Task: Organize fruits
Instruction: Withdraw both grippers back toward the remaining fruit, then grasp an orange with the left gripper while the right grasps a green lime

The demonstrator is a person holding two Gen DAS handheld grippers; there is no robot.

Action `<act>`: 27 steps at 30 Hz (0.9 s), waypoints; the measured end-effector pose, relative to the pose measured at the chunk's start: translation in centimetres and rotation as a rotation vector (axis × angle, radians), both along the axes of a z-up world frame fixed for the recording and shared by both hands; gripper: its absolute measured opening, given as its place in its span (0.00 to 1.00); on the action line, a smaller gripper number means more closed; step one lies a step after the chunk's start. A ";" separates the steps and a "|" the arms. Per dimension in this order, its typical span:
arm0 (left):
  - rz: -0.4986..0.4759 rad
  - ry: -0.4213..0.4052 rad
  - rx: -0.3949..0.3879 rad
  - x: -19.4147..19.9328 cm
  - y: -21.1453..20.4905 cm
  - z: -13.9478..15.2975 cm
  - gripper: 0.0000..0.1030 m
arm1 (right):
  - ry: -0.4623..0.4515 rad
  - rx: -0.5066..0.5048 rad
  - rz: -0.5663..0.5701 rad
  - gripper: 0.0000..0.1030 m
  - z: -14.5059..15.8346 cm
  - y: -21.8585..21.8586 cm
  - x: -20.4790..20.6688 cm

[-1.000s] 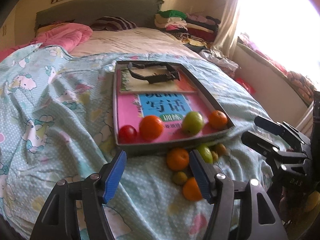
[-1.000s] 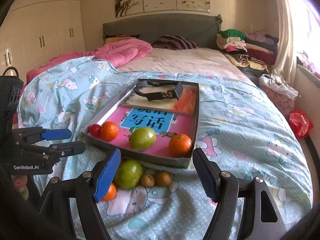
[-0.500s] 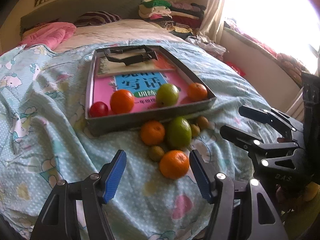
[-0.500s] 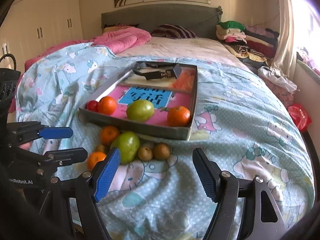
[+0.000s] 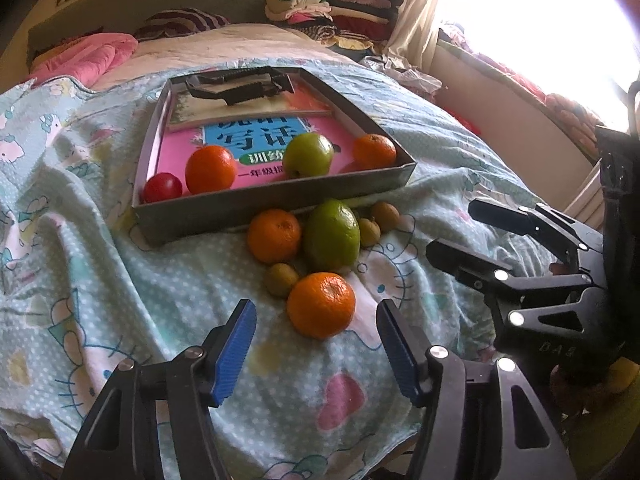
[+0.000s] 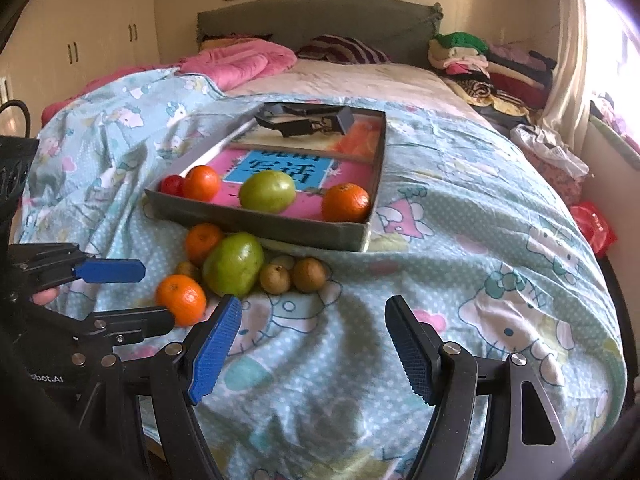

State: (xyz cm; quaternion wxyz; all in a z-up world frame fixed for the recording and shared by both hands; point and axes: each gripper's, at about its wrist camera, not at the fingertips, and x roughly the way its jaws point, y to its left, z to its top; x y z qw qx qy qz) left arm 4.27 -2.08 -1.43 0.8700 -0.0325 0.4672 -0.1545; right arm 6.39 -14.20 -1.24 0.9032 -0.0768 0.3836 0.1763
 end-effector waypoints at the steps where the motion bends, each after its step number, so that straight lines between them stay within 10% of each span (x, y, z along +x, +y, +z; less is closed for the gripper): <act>1: 0.001 0.005 0.001 0.1 -0.1 -0.2 0.58 | 0.005 0.004 -0.002 0.74 0.0 -0.2 0.0; 10: 0.006 0.026 0.002 1.2 -0.5 -1.4 0.46 | 0.069 0.063 0.034 0.73 -1.0 -0.3 0.9; 13: -0.013 0.026 -0.003 1.0 -0.7 -1.6 0.39 | 0.081 0.061 0.079 0.58 -1.3 0.5 1.4; 27: -0.001 0.053 -0.053 0.5 1.4 -1.3 0.39 | 0.075 -0.045 0.297 0.50 -1.4 6.3 3.9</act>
